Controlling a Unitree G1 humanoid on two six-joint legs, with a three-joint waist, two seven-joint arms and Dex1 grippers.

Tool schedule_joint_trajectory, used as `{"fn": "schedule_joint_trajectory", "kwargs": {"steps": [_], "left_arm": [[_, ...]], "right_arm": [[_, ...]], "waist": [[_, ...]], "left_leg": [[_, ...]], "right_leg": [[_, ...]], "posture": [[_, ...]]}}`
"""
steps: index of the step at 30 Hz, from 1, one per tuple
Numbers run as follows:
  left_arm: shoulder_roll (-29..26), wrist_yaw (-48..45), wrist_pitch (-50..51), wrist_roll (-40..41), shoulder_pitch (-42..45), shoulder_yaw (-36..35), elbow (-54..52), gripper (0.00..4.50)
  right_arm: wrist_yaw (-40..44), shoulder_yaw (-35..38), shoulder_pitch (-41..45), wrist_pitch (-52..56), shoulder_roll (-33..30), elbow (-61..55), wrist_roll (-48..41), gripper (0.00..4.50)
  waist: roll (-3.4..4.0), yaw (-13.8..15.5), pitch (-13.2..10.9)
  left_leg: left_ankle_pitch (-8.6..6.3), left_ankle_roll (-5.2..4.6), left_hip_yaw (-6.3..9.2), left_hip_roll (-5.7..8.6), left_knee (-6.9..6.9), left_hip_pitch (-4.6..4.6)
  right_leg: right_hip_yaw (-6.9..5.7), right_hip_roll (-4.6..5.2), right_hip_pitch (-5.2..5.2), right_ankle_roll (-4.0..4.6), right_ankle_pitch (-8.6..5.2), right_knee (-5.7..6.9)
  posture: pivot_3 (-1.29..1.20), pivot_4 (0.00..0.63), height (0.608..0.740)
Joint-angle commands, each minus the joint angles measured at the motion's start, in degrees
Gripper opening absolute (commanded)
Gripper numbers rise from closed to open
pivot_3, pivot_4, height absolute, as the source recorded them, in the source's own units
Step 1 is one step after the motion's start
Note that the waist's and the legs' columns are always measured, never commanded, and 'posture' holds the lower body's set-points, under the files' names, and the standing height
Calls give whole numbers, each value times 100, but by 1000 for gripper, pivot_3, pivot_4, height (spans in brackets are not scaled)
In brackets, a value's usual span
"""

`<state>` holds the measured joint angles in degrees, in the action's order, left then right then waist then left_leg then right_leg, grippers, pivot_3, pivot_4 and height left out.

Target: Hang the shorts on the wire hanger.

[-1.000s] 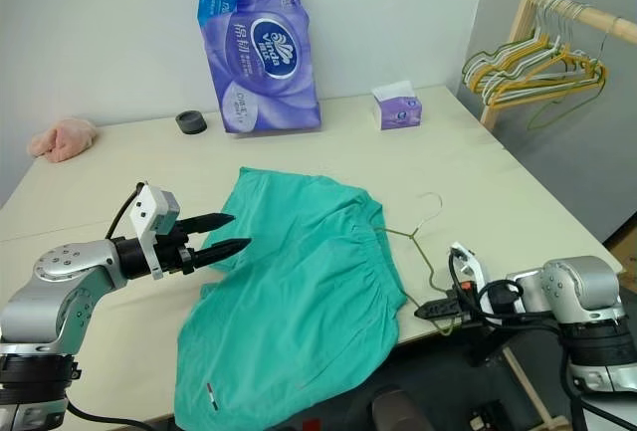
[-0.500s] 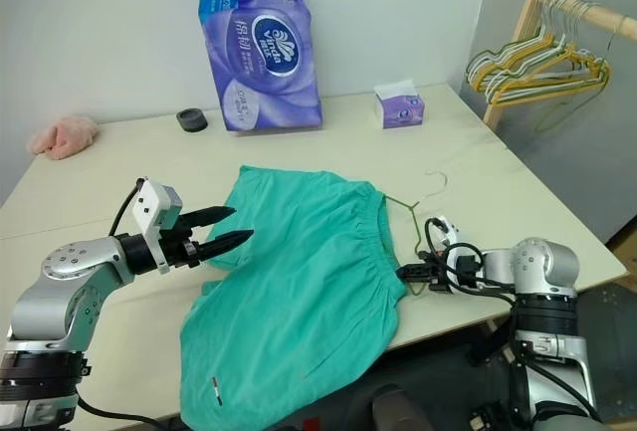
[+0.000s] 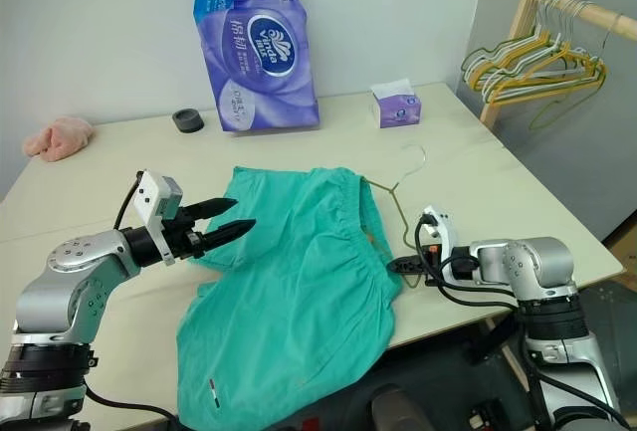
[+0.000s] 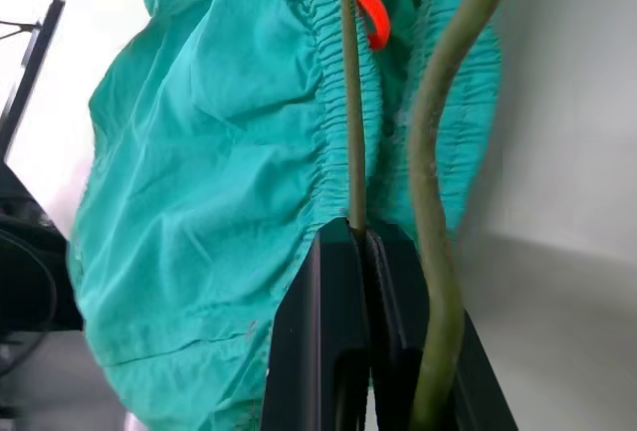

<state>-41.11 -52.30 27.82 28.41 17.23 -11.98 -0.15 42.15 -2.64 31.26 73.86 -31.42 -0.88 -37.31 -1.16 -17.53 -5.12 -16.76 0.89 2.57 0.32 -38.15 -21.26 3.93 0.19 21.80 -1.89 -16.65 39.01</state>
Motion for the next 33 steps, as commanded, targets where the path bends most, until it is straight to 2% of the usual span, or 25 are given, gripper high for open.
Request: {"fn": "schedule_joint_trajectory", "kwargs": {"steps": [1, 3, 8, 16, 25, 33], "left_arm": [[-23, 73, -43, 170, 298, -274, -77, 4383], [-31, 71, -4, 212, 419, -287, -69, 4470], [-314, -416, -118, 72, 919, -45, 15, 4470], [-707, -1667, -1055, -640, 1832, 870, 747, 4470], [-823, -2828, -1603, -987, 1863, 1571, 809, 4470], [-835, -2956, -2323, -1536, 1769, 1779, 1280, 4470]], "right_arm": [[245, -181, 226, -576, -209, -364, 169, 0], [290, -252, 246, -673, -252, -411, 202, 0], [650, -988, 218, -1466, -709, -1123, 740, 0], [1042, -1806, 194, -2603, -1165, -1836, 1614, 0], [1293, -2007, 179, -3162, -1326, -2082, 2126, 0], [1461, -1846, 151, -3499, -1317, -2251, 2193, 0]], "waist": [[-1, 6, 0], [-2, 10, 2], [0, 6, 5], [2, -6, 8], [2, -10, 8], [2, -17, 8]], "left_leg": [[0, 0, 1, 0, 0, -1], [0, 0, 6, 0, -2, -3], [1, 1, 17, 0, -8, -19], [2, 3, 30, 1, -32, -47], [2, 3, 33, 4, -68, -62], [2, 2, 35, 4, -73, -58]], "right_leg": [[0, 0, 0, 0, 0, 0], [-4, 1, 0, 0, 0, -1], [-16, 1, 13, 1, 0, 2], [-29, 2, 30, 2, 1, 9], [-31, 9, 30, 2, 2, 19], [-33, 9, 36, 1, 2, 44]], "posture": [[-310, 36, 740], [-310, 32, 740], [-312, 26, 740], [-317, 23, 740], [-334, 26, 740], [-342, 27, 740]]}}
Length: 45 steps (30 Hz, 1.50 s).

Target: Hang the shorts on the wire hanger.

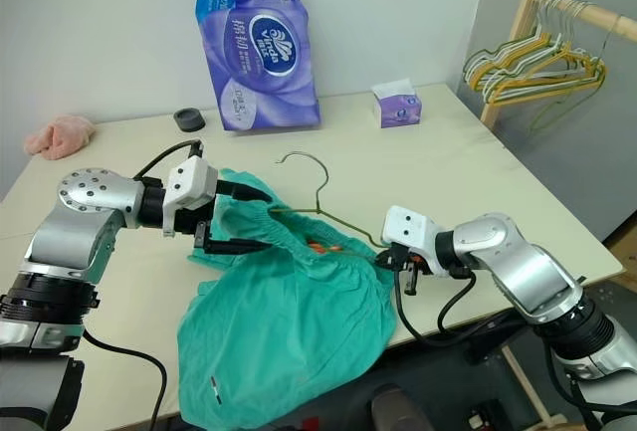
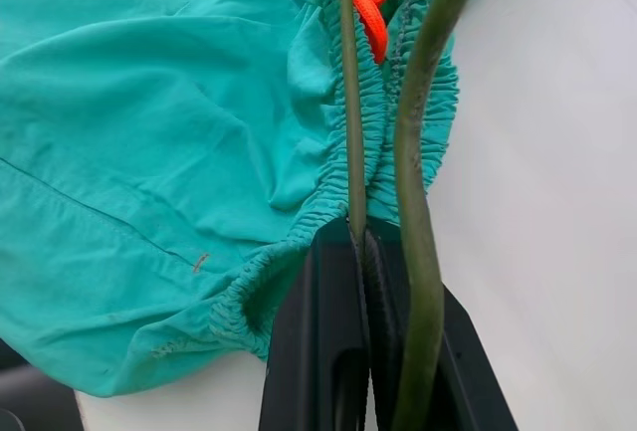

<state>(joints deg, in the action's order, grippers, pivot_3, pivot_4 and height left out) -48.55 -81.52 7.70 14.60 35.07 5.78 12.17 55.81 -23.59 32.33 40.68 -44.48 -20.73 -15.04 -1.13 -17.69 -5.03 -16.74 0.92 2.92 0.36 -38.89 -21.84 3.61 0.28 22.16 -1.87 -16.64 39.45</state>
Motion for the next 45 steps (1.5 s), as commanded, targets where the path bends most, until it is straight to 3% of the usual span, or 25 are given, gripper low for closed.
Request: {"fn": "schedule_joint_trajectory", "kwargs": {"steps": [1, 6, 7, 9, 20, 22, 29, 33, 43, 45], "left_arm": [[-87, -30, -418, -222, -52, 18, 91, 4470], [6, -27, -503, -248, -166, 32, 123, 4470], [30, -11, -507, -242, -175, 30, 118, 4295], [68, 13, -418, -194, -182, 18, 93, 3883], [129, 10, -113, -77, -385, 20, -266, 588], [132, -2, -90, -87, -428, 8, -319, 183], [132, 78, -156, -210, -488, -1, -284, 65], [128, 129, -173, -259, -498, -23, -242, 65], [137, 201, -188, -315, -527, -26, -168, 9], [152, 225, -186, -315, -510, -15, -137, 3]], "right_arm": [[113, 265, 35, -225, -13, -265, -28, 0], [147, 316, 28, -334, 45, -296, -52, 0], [151, 316, 34, -348, 60, -304, -55, 0], [173, 305, 41, -396, 73, -315, -41, 0], [261, 246, 135, -600, 175, -292, 87, 0], [307, 252, 152, -687, 223, -287, 141, 0], [805, 133, 35, -1329, 9, -285, 396, 0], [916, 195, -51, -1622, -138, -137, 580, 991], [875, 863, -515, -2323, -1030, 842, 1022, 4469], [803, 1186, -853, -2269, -1095, 1031, 843, 4500]], "waist": [[0, -1, 0], [0, -2, 1], [-1, -3, 1], [-1, -3, 1], [0, -11, 3], [-2, -8, 4], [-2, -10, 6], [-2, -11, 8], [-3, 0, 9], [-5, -8, 12]], "left_leg": [[0, 0, 0, 0, -2, 0], [0, 0, 1, 0, -7, 1], [0, -1, 1, 0, -8, 1], [0, -1, 1, 0, -8, 2], [1, -1, 1, 0, -10, 4], [1, -1, 1, 0, -10, 3], [1, -1, 1, 1, -11, 4], [1, -1, 3, 1, -12, 5], [1, -1, 0, 6, -15, 4], [1, -1, 0, 5, -15, 6]], "right_leg": [[0, 0, 0, 0, 0, 3], [0, 0, 2, 0, 0, 16], [0, 0, 2, 0, 0, 17], [0, 0, 2, 0, 0, 20], [0, 0, 6, 0, 0, 32], [0, 0, 7, 1, 0, 33], [-1, 0, 7, 0, 0, 35], [-2, 0, 7, 0, 0, 37], [-1, 6, 4, 1, 0, 37], [-2, 5, 4, 1, 0, 40]], "posture": [[-345, 25, 740], [-347, 22, 740], [-347, 22, 740], [-347, 22, 740], [-342, 20, 740], [-342, 20, 740], [-341, 17, 740], [-339, 16, 740], [-346, 21, 740], [-346, 21, 740]]}}
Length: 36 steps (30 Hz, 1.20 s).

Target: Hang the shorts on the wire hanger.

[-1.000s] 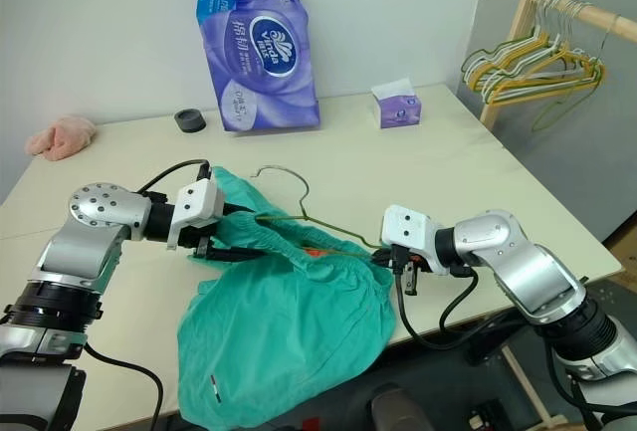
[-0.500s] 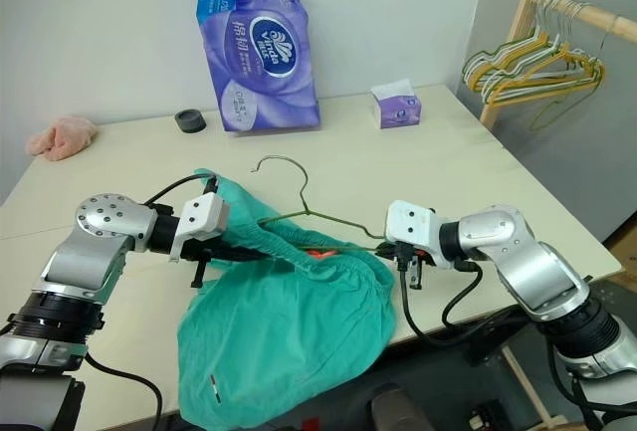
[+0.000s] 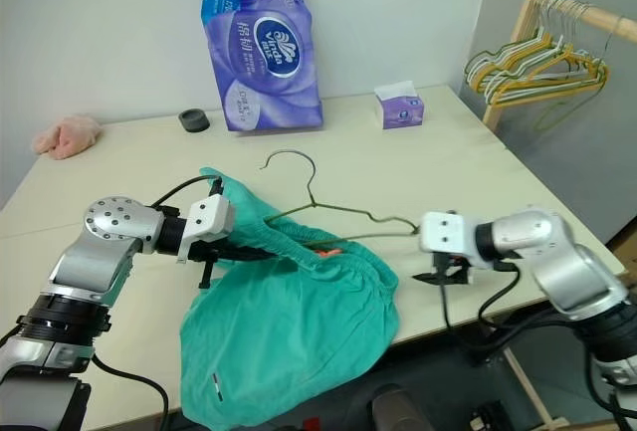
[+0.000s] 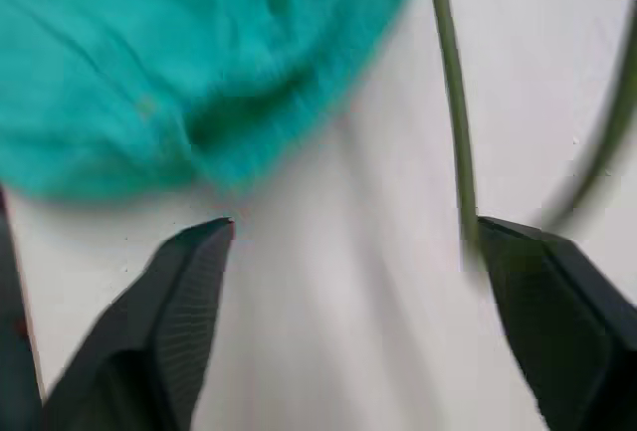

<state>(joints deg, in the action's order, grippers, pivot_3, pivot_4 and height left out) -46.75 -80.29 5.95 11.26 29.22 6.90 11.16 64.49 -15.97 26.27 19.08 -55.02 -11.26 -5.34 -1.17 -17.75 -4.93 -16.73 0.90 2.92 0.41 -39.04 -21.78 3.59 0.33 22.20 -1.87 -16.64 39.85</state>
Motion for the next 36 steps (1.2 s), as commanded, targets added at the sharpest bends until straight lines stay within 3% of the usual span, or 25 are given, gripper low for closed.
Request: {"fn": "schedule_joint_trajectory", "kwargs": {"steps": [1, 5, 9, 16, 22, 26, 36], "left_arm": [[-26, 113, -11, 21, 81, -122, -25, 3], [-39, 144, -17, 42, 89, -132, 5, 3], [-36, 153, -21, 35, 111, -123, 22, 3], [-22, 164, -10, 45, 150, -127, 8, 3], [-13, 180, 20, 62, 140, -134, -40, 3], [-15, 232, 53, 89, 113, -176, -91, 0], [-17, 542, 401, 389, -8, -503, -445, 0]], "right_arm": [[-57, 543, -380, -92, -56, 130, -195, 4500], [-100, 1156, -1259, 1026, 225, -610, -1250, 4500], [-813, 1245, -1644, 1890, 977, -1341, -1813, 4500], [-2134, 891, -2051, 2394, 2166, -1479, -1596, 4500], [-2597, 565, -2018, 2489, 2657, -1287, -1493, 4500], [-2766, 513, -2048, 2462, 2771, -1091, -1392, 3638], [-2595, 741, -1941, 2020, 2466, -875, -1339, 245]], "waist": [[-1, -3, 3], [-1, -3, 3], [1, -49, 14], [7, -17, 33], [12, 1, 47], [14, 3, 56], [13, 8, 61]], "left_leg": [[0, 0, 1, -2, 0, 1], [0, 0, 1, -2, 1, -1], [0, 0, 0, -3, 1, 3], [0, 0, 1, -2, 0, 0], [0, 0, 2, -2, 0, 2], [0, 0, 3, -2, 0, 2], [0, 0, 2, -2, 0, 1]], "right_leg": [[-1, -2, 0, 0, 0, 1], [-1, -3, 0, 0, -1, 3], [2, -6, -2, 0, -1, 9], [3, -6, -2, -1, -1, 6], [3, -6, -1, -1, -1, 6], [2, -6, -1, -1, -1, 6], [2, -7, -2, -2, -2, 5]], "posture": [[-346, 21, 740], [-354, 29, 740], [-354, 29, 740], [-350, 31, 740], [-342, 30, 740], [-338, 30, 740], [-336, 29, 740]]}}
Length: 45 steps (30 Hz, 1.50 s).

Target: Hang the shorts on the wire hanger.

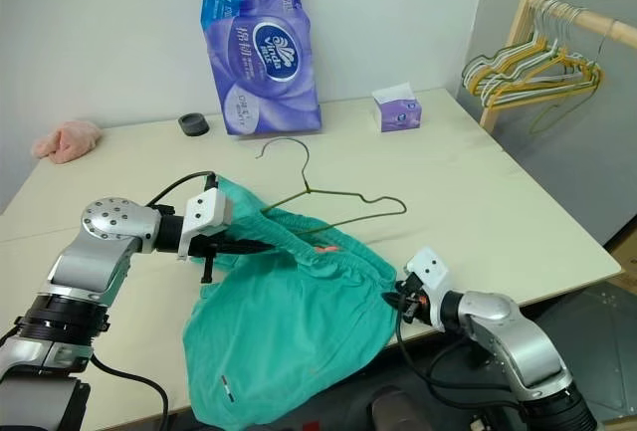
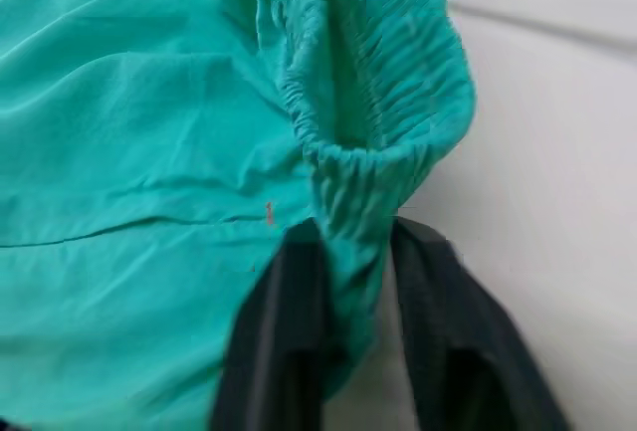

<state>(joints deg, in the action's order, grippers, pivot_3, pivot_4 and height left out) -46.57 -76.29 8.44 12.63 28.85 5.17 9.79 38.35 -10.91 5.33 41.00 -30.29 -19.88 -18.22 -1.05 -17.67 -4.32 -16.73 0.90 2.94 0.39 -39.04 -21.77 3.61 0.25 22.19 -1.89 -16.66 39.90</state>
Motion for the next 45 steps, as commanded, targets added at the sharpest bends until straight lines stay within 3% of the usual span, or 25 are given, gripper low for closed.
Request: {"fn": "schedule_joint_trajectory", "kwargs": {"steps": [1, 6, 21, 31, 40, 45], "left_arm": [[-40, 171, 277, 352, 12, -390, -413, 0], [-151, 190, 903, 855, -110, -669, -1015, 0], [-976, -450, 1182, 1214, -908, -810, -1780, 0], [-1113, -326, 557, 626, -808, -627, -1181, 0], [-1179, -661, 542, 654, -995, -510, -1318, 0], [-1165, -491, 376, 283, -953, -387, -1147, 0]], "right_arm": [[19, 295, 217, -185, -2, 56, -66, 37], [113, 609, 750, -301, -68, 648, -117, 37], [788, 1075, 1453, -233, -689, 1686, -301, 37], [1158, 1060, 1411, -158, -907, 1344, -420, 37], [1163, 964, 1495, 57, -967, 926, -478, 37], [1420, 709, 1700, -138, -1260, 765, -320, 37]], "waist": [[0, 1, 0], [1, -1, 2], [4, 18, 4], [5, 26, 3], [5, 24, 3], [6, 24, 3]], "left_leg": [[0, 0, 0, 0, 0, 0], [0, 0, 0, 0, 0, 1], [0, 0, -2, 0, 1, 2], [0, 0, -5, 0, 1, 2], [0, 0, -4, -2, 2, 2], [0, 0, -5, -1, 1, 2]], "right_leg": [[0, 0, 0, 0, 0, 0], [0, -1, 0, 0, 0, 0], [1, -3, -1, 1, 0, 1], [4, -4, 0, 1, 0, 0], [3, -4, 0, 1, 0, 0], [4, -4, 0, 1, 0, 0]], "posture": [[-335, 28, 740], [-326, 28, 740], [-303, 28, 740], [-305, 26, 740], [-315, 29, 740], [-319, 27, 740]]}}
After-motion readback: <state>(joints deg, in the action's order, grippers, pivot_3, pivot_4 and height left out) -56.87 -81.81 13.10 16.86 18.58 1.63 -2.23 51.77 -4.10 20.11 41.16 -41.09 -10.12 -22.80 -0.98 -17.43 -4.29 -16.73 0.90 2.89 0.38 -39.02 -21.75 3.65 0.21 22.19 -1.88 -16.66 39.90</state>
